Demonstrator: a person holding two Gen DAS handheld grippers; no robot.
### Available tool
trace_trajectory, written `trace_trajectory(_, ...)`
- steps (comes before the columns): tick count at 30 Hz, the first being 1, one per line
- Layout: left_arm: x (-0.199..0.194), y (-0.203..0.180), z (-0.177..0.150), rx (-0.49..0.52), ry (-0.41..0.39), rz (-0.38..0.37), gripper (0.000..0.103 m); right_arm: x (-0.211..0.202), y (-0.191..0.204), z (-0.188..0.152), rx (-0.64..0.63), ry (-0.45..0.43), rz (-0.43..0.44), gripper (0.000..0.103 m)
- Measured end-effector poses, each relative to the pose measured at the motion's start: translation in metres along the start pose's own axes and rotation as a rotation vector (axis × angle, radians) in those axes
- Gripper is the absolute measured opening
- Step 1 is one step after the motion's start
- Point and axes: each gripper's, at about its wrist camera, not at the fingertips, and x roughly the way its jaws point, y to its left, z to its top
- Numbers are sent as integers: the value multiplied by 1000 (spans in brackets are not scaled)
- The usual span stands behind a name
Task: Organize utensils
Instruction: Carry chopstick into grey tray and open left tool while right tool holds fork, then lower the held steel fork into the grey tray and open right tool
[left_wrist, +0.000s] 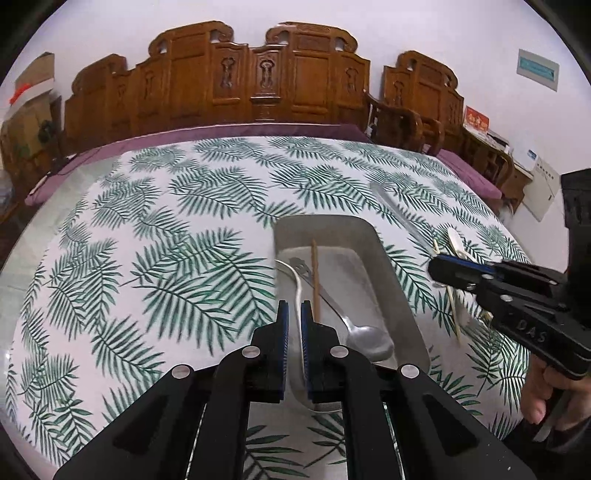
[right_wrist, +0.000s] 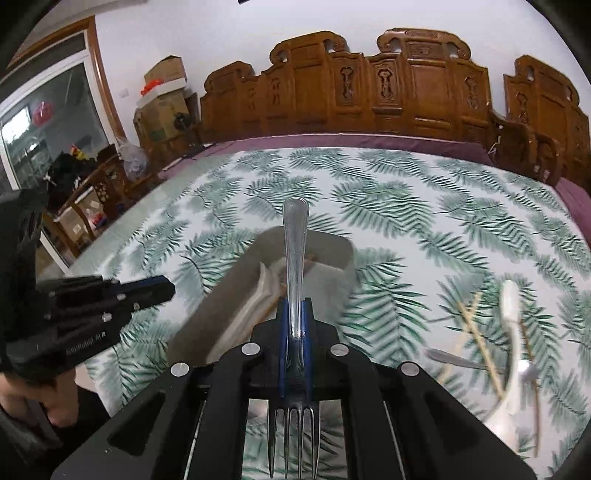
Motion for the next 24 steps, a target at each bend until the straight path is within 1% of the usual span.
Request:
trace_trajectory(5, -3, 9, 1, -11, -10, 16, 6, 32, 13, 3, 28, 32, 21, 8)
trace_trajectory(9, -3, 14, 2, -20, -15, 24, 6, 51, 20, 0, 37, 56, 13, 8)
trace_trajectory(11, -2, 15, 2, -22, -12, 26, 6, 57, 23, -3, 21, 67, 3, 8)
trace_trajectory(19, -1, 11, 1, -14, -11, 26, 6, 70, 27, -12, -12, 117, -15, 9)
trace_trajectory(24, 0, 8, 1, -11, -9, 27, 6, 70, 23, -14, -13, 111, -22, 10)
